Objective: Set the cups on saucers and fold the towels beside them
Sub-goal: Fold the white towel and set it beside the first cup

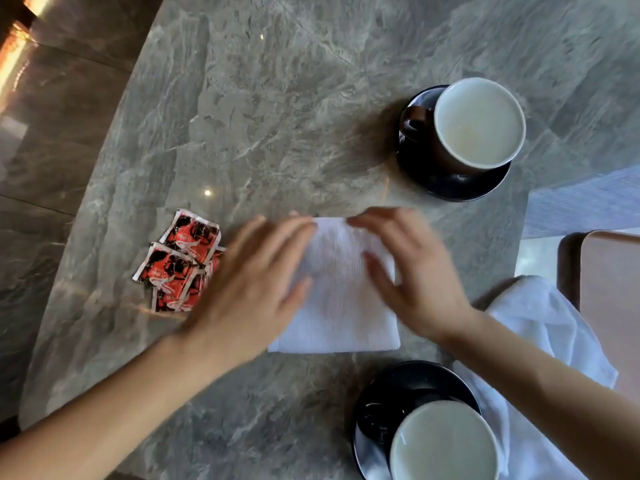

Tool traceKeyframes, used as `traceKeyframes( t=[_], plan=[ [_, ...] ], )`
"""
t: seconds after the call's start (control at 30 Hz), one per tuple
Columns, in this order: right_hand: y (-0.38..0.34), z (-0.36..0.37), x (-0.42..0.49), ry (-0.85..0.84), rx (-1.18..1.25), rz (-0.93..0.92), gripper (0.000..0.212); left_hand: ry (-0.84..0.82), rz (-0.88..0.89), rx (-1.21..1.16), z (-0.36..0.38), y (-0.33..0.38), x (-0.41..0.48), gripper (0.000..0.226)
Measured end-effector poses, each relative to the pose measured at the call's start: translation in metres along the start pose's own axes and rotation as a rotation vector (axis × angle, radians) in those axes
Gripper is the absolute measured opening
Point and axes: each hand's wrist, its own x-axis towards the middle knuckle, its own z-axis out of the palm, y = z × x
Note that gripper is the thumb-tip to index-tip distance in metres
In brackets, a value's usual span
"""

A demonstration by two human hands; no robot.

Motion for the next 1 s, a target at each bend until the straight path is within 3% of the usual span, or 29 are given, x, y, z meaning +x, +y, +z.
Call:
traceKeyframes(
  t=[0.07,0.17,0.6,1.0],
  plan=[
    [-0.007,0.017,-0.006,-0.285,-0.201,-0.160,0.065,-0.190,0.079,0.151,0.016,0.013,-0.011,0.060],
    [-0.007,0.035,-0.009,-0.416,-0.350,-0.200,0.084,-0.313,0.068,0.292,0.031,0.011,-0.012,0.071],
    [0.032,0.024,-0.021,-0.416,-0.467,-0.138,0.097,-0.379,0.079,0.493,0.035,-0.013,-0.017,0.093],
    [0.043,0.015,-0.024,-0.444,-0.466,-0.102,0.097,-0.460,0.055,0.538,0.027,-0.009,-0.010,0.098]
  ],
)
